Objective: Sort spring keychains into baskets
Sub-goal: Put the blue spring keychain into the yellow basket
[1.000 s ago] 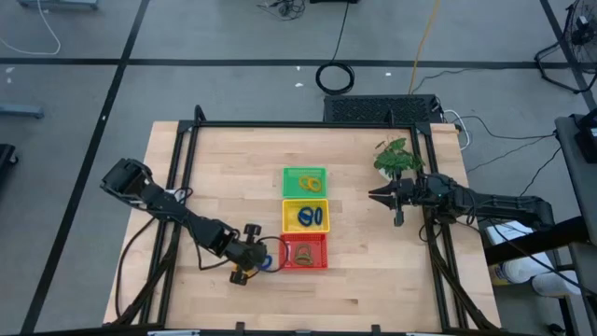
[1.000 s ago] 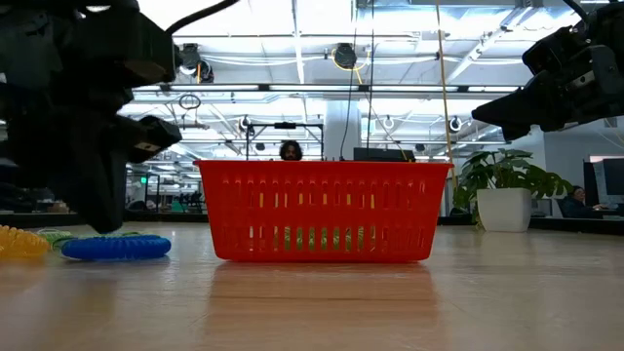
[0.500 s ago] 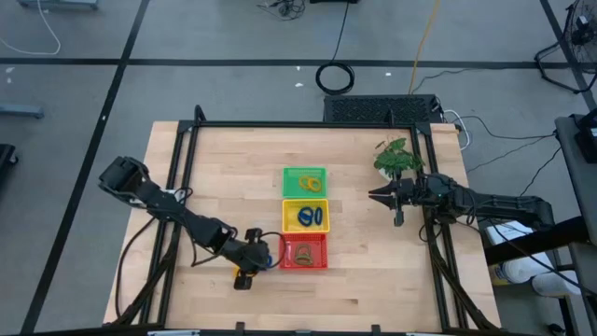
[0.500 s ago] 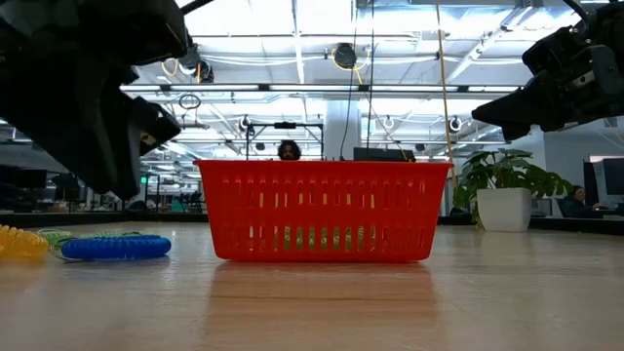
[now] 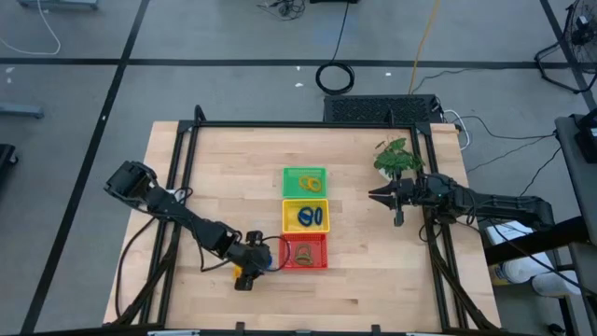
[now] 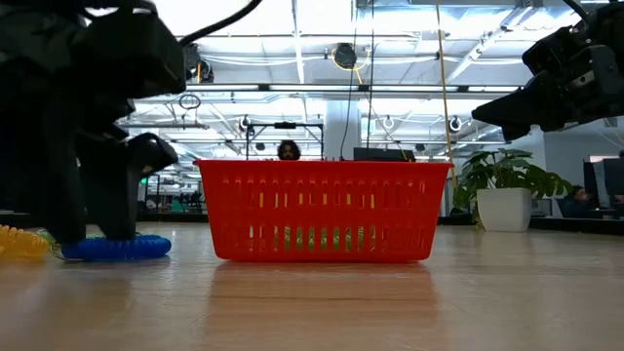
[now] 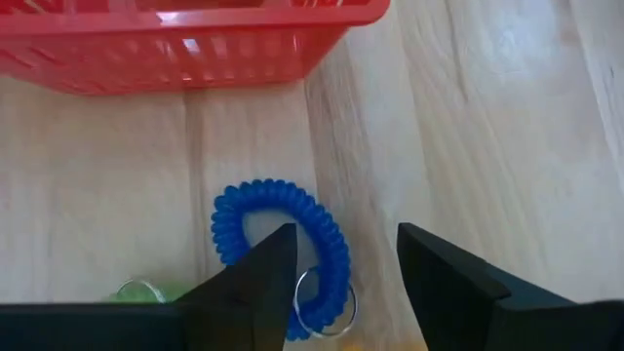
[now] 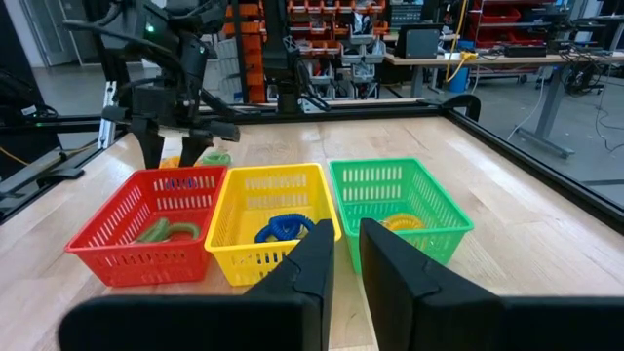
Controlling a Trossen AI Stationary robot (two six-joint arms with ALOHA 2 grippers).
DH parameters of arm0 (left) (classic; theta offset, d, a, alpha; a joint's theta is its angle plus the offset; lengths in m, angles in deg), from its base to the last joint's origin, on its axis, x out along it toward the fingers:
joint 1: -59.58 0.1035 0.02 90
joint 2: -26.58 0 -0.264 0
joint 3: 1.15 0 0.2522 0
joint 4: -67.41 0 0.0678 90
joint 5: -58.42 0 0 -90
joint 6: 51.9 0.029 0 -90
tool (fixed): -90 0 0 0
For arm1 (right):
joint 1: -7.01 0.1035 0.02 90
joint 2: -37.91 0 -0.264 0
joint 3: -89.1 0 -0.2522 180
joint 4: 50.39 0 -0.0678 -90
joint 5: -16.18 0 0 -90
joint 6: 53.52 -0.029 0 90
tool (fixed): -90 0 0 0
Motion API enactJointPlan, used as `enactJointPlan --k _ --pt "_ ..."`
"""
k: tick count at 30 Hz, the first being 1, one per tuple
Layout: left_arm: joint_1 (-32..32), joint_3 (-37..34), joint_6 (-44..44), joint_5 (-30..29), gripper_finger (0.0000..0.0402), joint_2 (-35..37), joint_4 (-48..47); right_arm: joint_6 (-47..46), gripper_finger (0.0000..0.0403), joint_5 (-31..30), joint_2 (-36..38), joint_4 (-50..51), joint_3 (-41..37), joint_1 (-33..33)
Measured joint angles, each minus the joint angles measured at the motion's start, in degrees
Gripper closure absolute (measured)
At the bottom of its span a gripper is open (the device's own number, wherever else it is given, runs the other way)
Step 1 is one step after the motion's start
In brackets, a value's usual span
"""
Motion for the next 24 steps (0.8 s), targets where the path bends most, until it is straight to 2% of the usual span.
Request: enactJointPlan --k 12,15,19,24 --pt "-0.12 0.31 0.65 -1.77 0.0214 -4.20 0.19 0.00 0.0363 0.00 0.00 0.00 0.00 0.01" --pt "-0.11 0.24 2.16 -2.19 0.0224 -4.33 0.12 -0.01 0.0362 -0.02 0.00 0.00 0.00 0.01" --pt "-0.07 0.20 3.24 -2.74 0.0267 -4.42 -0.14 -0.01 0.0364 0.00 0.00 0.00 0.00 0.01" --pt "0.22 0.13 3.48 -2.86 0.0347 -4.42 -0.49 0.01 0.0363 0.00 0.00 0.00 0.00 0.00"
